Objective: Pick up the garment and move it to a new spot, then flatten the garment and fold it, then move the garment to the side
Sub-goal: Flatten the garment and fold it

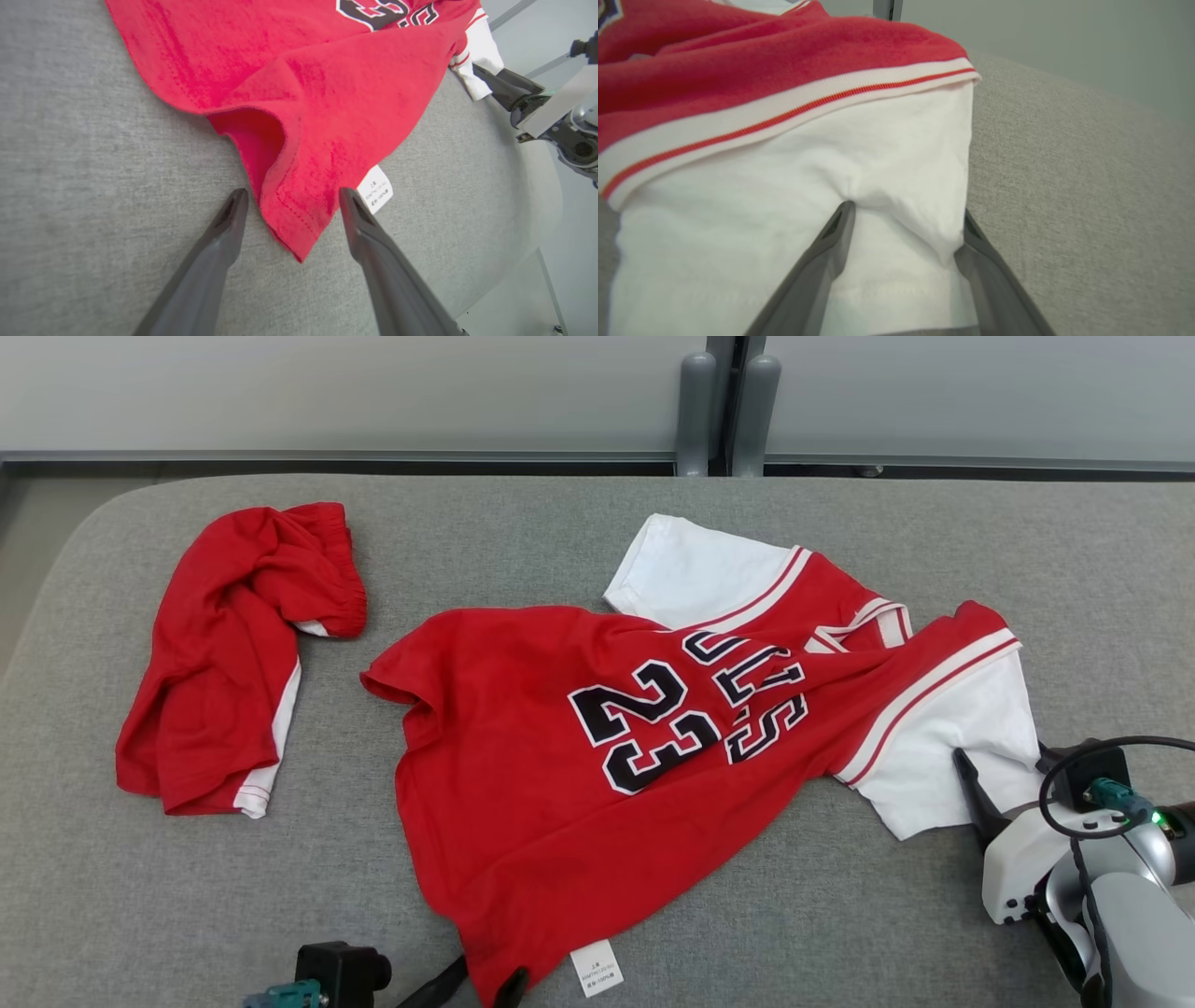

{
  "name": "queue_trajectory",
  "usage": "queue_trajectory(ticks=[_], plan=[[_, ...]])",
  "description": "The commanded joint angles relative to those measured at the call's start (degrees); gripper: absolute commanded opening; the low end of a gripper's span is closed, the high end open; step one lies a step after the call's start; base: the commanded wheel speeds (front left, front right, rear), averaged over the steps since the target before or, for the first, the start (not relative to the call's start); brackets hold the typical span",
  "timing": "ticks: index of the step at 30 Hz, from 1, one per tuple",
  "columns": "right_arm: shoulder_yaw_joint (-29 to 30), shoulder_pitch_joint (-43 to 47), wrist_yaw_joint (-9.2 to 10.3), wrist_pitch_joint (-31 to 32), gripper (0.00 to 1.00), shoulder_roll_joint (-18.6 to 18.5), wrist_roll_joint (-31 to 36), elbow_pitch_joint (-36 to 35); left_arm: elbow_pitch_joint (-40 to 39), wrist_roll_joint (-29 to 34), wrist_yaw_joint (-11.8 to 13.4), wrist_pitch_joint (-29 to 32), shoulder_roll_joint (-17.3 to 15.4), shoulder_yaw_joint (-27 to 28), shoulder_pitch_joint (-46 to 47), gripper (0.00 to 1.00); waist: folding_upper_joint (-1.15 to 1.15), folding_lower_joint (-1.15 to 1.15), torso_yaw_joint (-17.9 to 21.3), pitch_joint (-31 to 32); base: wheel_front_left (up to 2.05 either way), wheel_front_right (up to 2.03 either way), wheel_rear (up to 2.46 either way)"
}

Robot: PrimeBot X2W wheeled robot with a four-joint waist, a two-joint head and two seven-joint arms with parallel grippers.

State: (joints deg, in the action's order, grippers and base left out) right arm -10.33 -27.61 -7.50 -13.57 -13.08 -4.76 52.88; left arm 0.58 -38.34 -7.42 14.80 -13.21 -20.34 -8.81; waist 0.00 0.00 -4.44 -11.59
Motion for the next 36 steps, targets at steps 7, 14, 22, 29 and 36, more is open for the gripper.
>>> queue_trajectory(ticks=[7,14,22,29,36], plan=[[-3.27,-1.55,0.01,-0.39,1.00,0.65,-1.84,2.75,3.44,-1.07,-0.10,-0.87,0.29,-2.24,3.64,1.00,0.00,0.00,1.01,-1.25,0.00,0.00,0.00],[-7.95,-2.37,0.01,-0.01,0.00,1.52,-7.62,3.30,7.13,-1.36,-0.03,-1.11,0.18,-3.06,5.00,0.00,0.00,0.00,2.11,-1.29,0.00,0.00,0.00],[-10.22,0.00,0.02,-0.97,0.00,-2.39,-24.06,-9.29,2.60,-4.39,-0.05,-3.42,-0.97,-1.71,4.60,0.00,0.00,0.00,3.40,1.82,0.00,0.00,0.00],[-9.27,4.82,0.01,2.48,0.00,-11.09,-34.23,-24.42,-8.31,-8.09,1.03,-3.10,-3.26,2.19,1.40,0.00,0.00,0.00,5.69,5.03,0.00,0.00,0.00],[-3.11,9.91,0.01,4.83,0.00,-15.34,-40.05,-38.72,-20.11,-11.10,1.71,-3.44,-4.41,5.46,-0.59,0.00,0.00,0.00,8.32,7.16,0.00,0.00,0.00]])
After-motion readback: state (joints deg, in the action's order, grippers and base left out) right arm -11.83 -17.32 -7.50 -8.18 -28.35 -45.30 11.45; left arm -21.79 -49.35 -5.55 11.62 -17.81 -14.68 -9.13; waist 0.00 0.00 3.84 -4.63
